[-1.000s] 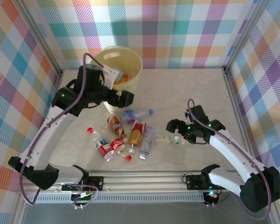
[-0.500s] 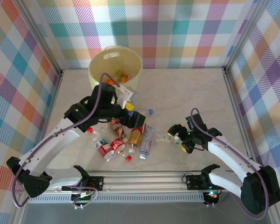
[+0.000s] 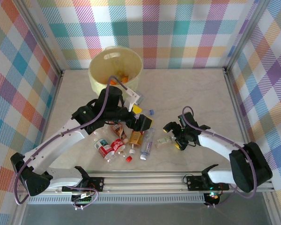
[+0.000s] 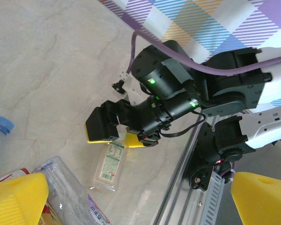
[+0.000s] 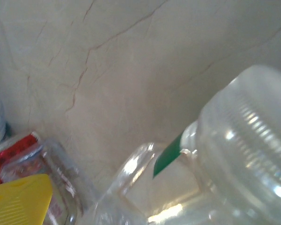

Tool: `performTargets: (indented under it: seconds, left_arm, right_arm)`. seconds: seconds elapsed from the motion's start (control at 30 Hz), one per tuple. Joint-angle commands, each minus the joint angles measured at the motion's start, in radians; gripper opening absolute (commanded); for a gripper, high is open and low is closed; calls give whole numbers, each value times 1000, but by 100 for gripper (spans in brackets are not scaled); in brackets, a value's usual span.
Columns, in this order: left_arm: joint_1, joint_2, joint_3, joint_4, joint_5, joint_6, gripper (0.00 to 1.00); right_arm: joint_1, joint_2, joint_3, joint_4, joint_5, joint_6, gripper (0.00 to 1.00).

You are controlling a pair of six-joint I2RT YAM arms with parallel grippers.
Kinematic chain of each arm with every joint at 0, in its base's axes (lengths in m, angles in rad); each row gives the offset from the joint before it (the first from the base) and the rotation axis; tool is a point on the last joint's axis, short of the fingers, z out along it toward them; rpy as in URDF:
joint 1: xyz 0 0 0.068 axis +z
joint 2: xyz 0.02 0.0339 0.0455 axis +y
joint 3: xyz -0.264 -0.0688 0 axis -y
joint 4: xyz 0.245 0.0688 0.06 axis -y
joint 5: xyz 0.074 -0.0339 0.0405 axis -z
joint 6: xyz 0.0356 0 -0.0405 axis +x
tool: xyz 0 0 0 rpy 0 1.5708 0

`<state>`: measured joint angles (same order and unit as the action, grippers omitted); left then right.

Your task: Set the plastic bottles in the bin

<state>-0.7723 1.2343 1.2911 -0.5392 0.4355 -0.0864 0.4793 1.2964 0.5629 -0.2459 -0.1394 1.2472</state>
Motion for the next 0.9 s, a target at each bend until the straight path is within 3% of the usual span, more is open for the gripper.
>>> performTargets:
  seconds: [0.0, 0.2, 0.53, 0.77, 0.87]
  left_arm:
    - [-20, 3, -13, 26, 5, -9, 100]
    - [-31, -2, -20, 19, -11, -13, 100]
    - [-55, -7, -30, 19, -17, -19, 100]
    - [-79, 9, -42, 19, -9, -10, 100]
    - [-81, 14, -71, 40, 1, -15, 100]
  right_arm:
    - [7, 50, 48, 53, 70, 4, 96]
    - [6, 135, 112, 32, 144, -46, 88]
    - [1, 200, 165, -15, 270, -126, 64]
    - [-5, 193, 198, 8, 329, -230, 45]
    - [-5, 148, 210, 29, 351, -307, 43]
